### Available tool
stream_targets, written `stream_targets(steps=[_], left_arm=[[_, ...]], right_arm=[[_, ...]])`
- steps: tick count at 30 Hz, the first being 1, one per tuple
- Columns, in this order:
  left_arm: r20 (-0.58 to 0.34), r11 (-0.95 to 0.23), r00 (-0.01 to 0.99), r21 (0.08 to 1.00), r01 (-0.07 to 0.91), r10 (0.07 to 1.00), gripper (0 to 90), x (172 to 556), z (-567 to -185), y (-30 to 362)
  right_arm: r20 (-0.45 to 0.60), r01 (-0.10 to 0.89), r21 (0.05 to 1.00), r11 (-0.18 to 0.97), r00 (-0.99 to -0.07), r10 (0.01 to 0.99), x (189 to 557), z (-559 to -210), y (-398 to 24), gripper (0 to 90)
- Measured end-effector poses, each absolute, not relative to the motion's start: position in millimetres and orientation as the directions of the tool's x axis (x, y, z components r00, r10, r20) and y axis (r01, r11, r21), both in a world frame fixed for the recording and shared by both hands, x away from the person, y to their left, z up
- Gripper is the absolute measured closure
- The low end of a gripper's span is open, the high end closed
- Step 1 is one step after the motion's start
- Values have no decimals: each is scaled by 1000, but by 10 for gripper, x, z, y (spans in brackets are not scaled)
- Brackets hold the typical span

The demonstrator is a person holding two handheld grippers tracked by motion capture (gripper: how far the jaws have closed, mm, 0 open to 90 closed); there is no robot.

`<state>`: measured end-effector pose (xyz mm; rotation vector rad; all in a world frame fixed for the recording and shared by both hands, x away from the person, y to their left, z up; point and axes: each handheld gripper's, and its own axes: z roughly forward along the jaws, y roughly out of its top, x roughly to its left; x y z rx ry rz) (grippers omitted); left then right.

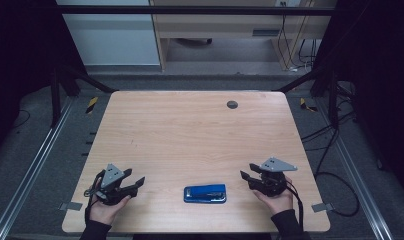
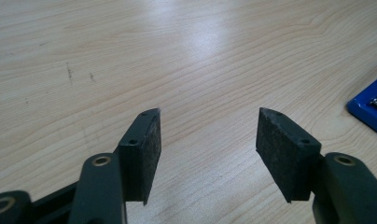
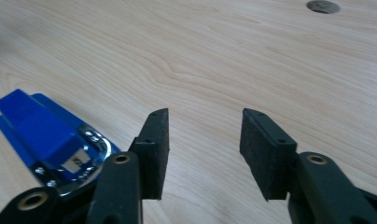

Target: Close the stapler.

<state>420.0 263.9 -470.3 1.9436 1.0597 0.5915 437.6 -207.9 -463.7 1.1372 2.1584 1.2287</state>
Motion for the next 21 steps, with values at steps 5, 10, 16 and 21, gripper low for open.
stream_targets(steps=[5,10,16,21], left_arm=[[9,-304,530,828,472,848,380,4212,-4719,2655],[-3,-293,522,824,484,853,350,4232,-4741,2682],[-2,-296,512,813,501,859,334,4255,-4767,2725],[-7,-284,496,813,509,868,330,4276,-4791,2774]], right_arm=[[44,478,837,267,-544,838,4430,-4672,-2209,421],[66,520,820,240,-502,862,4467,-4718,-2341,345],[61,538,811,229,-468,882,4502,-4773,-2494,277],[65,547,812,205,-433,899,4527,-4812,-2612,228]])
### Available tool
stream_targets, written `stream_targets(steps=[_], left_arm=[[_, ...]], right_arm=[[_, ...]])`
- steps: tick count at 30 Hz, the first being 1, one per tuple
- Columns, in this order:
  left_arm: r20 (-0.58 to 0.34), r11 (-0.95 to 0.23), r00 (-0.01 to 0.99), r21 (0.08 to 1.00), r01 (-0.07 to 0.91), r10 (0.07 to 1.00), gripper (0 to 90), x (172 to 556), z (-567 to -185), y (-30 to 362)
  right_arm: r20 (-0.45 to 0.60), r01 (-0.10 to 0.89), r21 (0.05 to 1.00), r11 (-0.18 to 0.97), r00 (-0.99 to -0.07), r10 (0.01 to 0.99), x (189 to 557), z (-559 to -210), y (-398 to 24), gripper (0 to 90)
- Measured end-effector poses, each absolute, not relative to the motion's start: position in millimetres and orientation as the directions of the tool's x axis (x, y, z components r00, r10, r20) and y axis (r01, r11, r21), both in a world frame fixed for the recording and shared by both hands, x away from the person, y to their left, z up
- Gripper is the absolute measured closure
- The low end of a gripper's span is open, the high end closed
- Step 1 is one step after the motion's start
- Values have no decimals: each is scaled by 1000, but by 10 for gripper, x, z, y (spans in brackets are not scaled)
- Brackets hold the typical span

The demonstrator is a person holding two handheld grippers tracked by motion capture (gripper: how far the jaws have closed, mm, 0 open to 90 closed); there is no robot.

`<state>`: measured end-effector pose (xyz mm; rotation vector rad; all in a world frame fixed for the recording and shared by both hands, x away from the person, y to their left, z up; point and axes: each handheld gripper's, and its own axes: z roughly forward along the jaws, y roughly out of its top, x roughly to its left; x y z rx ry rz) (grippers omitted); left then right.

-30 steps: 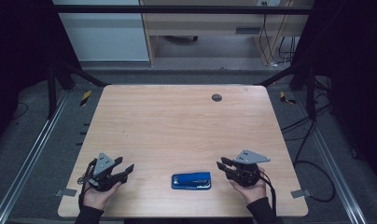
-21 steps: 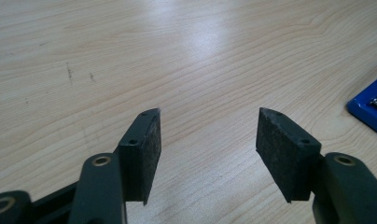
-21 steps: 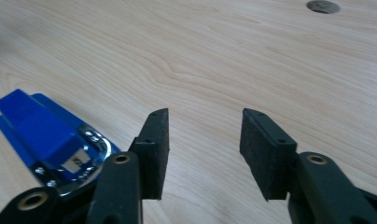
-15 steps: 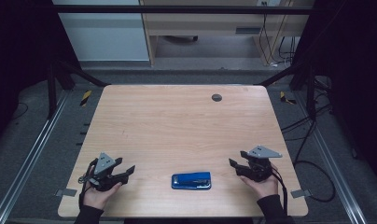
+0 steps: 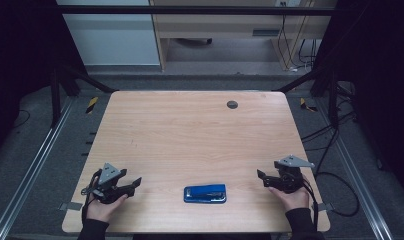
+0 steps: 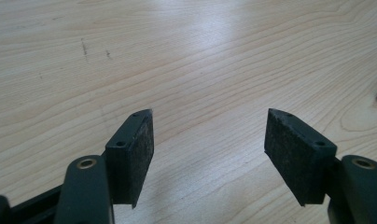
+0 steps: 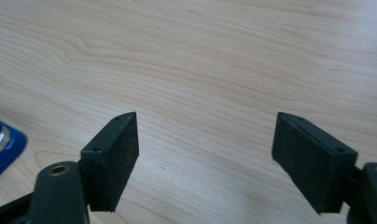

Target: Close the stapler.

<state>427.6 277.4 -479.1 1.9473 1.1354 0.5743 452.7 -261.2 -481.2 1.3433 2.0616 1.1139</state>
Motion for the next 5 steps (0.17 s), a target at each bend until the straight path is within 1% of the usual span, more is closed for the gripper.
stream_targets(steps=[5], left_arm=[[-12,-281,490,808,518,872,330,4296,-4804,2802]], right_arm=[[63,562,803,197,-409,910,4549,-4852,-2688,209]])
